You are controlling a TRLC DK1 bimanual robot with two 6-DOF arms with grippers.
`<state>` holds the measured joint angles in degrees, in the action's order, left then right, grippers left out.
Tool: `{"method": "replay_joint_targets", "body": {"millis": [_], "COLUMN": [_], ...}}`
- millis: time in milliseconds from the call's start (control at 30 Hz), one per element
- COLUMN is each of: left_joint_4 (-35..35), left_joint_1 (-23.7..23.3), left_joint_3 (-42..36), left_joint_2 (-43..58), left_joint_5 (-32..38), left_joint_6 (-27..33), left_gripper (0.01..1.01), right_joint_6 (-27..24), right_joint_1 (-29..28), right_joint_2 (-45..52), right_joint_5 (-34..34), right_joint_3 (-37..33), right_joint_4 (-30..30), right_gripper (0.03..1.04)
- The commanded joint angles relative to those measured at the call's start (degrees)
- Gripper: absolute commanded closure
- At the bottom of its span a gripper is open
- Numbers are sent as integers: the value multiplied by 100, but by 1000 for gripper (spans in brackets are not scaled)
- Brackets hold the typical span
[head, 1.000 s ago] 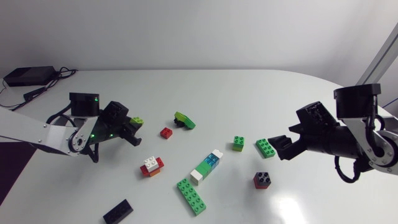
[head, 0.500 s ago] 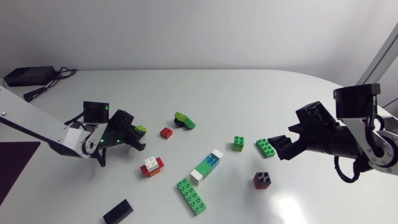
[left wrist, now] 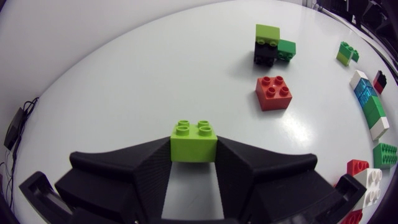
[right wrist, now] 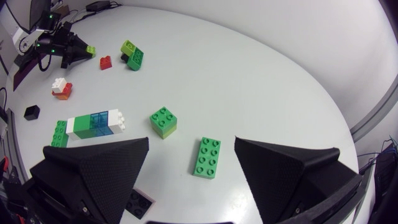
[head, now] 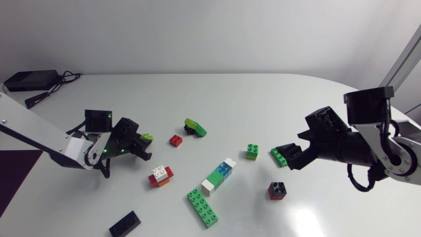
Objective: Separate the duplo bricks
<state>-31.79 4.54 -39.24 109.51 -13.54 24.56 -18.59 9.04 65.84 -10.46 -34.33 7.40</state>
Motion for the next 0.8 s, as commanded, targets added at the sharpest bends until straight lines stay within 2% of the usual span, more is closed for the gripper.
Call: {"method": "replay_joint_targets", "body": {"millis": [0, 100, 267, 433, 667, 767], "left_joint_4": [-3, -3, -3, -3, 33, 454], "left_joint_1": [-40, -40, -32, -14, -5, -14], "left_joint_3": [198, 303, 453, 576, 637, 435], "left_joint_2": [96, 26, -9, -62, -299, -730], "left_joint_5": [-79, -105, -114, -114, -166, -263], "left_joint_6": [-39, -39, -3, 14, -12, -91], "left_gripper": [657, 657, 589, 385, 236, 198], "right_joint_6": [136, 136, 163, 163, 163, 163], "right_joint_1": [63, 72, 107, 116, 116, 160], "right_joint_2": [69, 60, 78, 69, 78, 78], "right_joint_5": [18, 18, 26, 35, 35, 35], "right_joint_3": [-171, -188, -145, -171, -171, -241], "right_joint_4": [86, 95, 78, 78, 69, 104], "right_gripper": [75, 75, 75, 75, 75, 75]}}
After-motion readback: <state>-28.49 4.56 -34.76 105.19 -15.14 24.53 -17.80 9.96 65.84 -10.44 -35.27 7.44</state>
